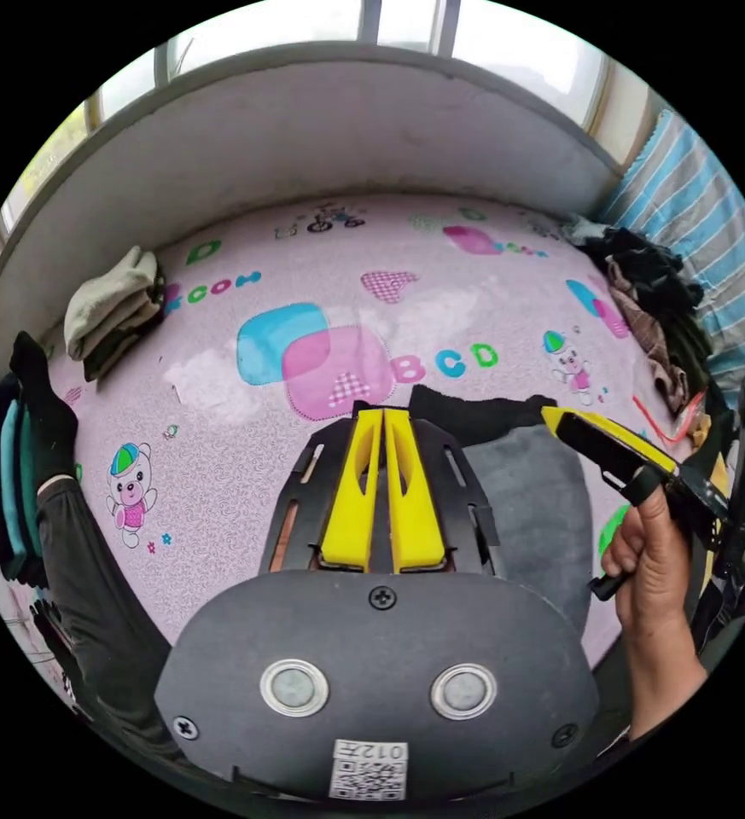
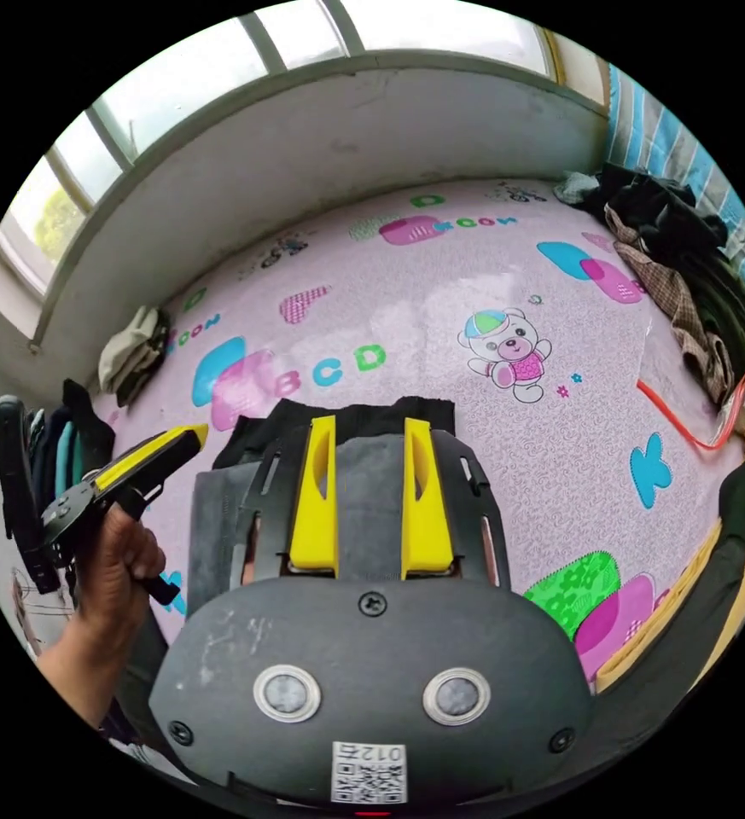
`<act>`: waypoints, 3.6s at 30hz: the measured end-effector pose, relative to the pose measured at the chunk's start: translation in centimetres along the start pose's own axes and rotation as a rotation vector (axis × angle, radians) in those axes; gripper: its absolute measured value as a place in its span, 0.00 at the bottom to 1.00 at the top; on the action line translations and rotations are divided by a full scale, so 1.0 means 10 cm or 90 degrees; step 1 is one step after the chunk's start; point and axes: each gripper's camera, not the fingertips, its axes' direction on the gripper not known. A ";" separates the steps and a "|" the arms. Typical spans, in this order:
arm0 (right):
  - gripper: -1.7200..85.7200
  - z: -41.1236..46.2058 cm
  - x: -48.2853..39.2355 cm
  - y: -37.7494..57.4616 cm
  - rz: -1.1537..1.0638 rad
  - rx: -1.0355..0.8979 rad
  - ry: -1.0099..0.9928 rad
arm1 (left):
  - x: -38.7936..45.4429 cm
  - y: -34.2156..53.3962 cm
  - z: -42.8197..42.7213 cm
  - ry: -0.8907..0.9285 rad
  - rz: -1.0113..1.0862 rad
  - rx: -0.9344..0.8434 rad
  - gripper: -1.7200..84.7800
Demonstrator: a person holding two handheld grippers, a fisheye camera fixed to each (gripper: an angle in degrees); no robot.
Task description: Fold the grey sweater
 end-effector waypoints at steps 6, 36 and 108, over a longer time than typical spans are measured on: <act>0.21 0.05 -0.30 0.52 -0.060 0.035 -0.005 | 0.40 0.61 -0.02 -0.018 0.047 -0.003 0.02; 0.12 0.40 -0.49 1.85 -0.092 0.078 0.043 | 0.80 1.69 0.03 0.003 0.165 0.047 0.02; 0.17 2.37 2.25 0.41 0.056 -0.296 -0.555 | -2.83 0.06 2.93 0.549 0.016 -0.264 0.19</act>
